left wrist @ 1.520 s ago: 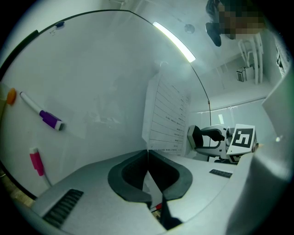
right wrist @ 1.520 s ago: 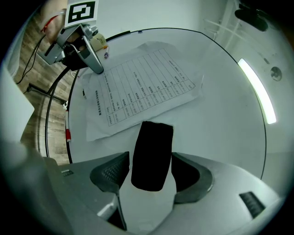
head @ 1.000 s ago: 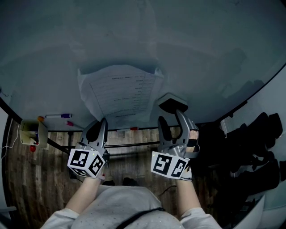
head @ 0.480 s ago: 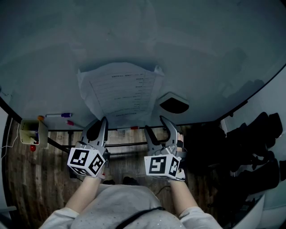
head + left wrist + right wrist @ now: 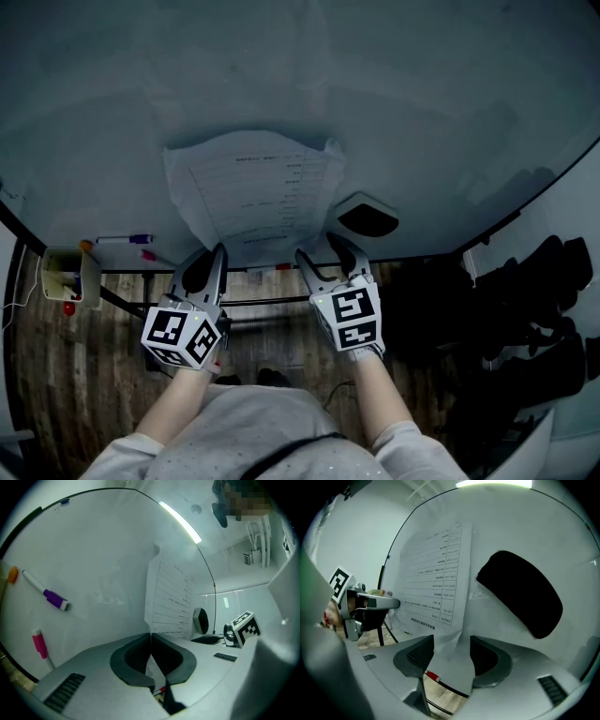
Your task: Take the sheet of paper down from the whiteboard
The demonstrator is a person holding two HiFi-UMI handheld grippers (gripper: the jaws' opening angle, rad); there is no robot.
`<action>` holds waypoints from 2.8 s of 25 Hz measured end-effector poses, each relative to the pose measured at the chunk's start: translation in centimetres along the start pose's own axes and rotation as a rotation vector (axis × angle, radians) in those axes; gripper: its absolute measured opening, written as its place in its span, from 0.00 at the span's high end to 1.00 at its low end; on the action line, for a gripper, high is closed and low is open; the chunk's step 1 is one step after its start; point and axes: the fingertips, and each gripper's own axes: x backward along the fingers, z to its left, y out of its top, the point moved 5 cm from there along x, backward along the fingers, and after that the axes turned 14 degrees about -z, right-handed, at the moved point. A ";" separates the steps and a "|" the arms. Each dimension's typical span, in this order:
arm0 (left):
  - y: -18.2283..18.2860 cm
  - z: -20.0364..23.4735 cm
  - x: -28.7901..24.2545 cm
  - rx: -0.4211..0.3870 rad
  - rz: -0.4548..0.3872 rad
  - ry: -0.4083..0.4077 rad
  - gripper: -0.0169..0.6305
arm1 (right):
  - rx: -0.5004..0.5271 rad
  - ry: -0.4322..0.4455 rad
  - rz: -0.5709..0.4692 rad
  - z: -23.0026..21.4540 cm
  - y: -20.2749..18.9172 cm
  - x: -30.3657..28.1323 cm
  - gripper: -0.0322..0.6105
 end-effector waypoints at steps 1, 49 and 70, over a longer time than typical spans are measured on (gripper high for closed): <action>0.0 0.0 0.0 0.000 0.001 0.000 0.95 | -0.022 0.001 -0.004 0.0 0.0 -0.1 0.57; -1.0 0.0 6.3 0.018 0.137 -0.173 0.95 | -0.351 -0.120 -0.007 5.7 -2.0 6.1 0.92; -3.3 -5.8 15.0 0.076 0.269 -0.115 0.95 | -0.458 -0.040 0.057 9.3 -5.5 16.4 0.92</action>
